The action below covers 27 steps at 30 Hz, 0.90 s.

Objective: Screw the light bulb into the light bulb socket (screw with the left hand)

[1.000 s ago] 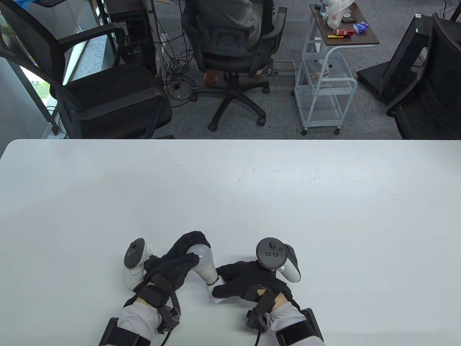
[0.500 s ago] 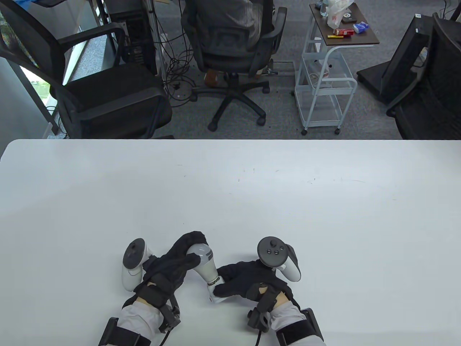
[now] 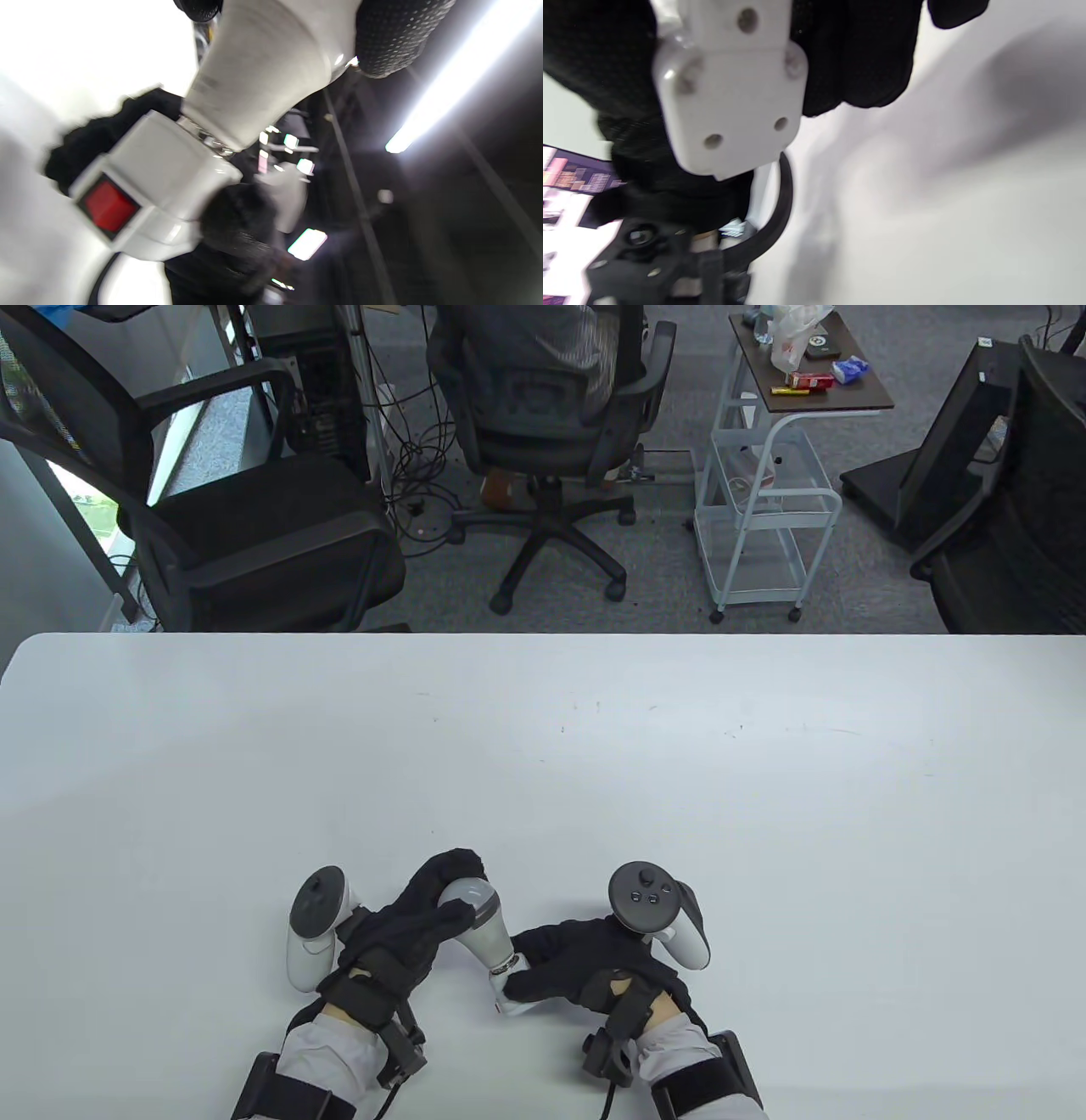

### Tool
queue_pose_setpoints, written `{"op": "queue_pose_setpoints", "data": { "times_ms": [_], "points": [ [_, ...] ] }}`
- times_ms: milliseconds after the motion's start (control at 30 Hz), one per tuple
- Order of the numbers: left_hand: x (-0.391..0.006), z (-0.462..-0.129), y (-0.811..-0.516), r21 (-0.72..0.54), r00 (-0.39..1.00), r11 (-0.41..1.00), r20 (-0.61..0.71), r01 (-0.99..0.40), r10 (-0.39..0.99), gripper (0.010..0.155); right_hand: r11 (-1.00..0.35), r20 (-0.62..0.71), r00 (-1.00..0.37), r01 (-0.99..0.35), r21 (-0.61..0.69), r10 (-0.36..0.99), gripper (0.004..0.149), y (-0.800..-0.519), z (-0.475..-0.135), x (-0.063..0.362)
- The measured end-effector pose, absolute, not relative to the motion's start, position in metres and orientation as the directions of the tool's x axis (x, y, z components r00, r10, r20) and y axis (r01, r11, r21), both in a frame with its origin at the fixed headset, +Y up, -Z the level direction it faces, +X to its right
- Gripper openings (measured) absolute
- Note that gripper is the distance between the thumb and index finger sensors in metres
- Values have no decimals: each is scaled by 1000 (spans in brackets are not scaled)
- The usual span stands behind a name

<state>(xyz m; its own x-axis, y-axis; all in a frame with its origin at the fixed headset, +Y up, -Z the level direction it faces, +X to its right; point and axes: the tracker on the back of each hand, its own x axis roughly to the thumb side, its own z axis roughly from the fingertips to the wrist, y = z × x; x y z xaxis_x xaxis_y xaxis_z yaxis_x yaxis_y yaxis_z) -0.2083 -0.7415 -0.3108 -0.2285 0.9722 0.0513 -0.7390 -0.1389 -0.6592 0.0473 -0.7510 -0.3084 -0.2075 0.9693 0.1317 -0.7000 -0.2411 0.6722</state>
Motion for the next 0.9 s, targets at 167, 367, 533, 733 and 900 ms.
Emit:
{"op": "queue_pose_setpoints", "data": {
  "times_ms": [167, 367, 533, 733, 900],
  "points": [
    [-204, -311, -745, -714, -369, -277, -29, -642, 929, 71, -109, 63, -92, -684, 721, 994, 62, -756, -308, 41],
    [-204, -309, -745, -676, -178, -133, -3, -724, 984, 80, -333, 169, -290, -747, 576, 942, 62, -746, -305, 48],
    [-210, -308, -742, -552, -46, 8, 84, -834, 995, 69, -405, 202, -353, -744, 531, 914, 62, -742, -302, 45],
    [-205, -309, -745, -624, -235, -150, 55, -767, 970, 66, -166, 87, -147, -712, 682, 985, 62, -755, -310, 45],
    [-206, -310, -749, -623, -247, -171, 37, -763, 968, 67, -170, 76, -162, -711, 682, 984, 62, -758, -311, 46]
  ]
}}
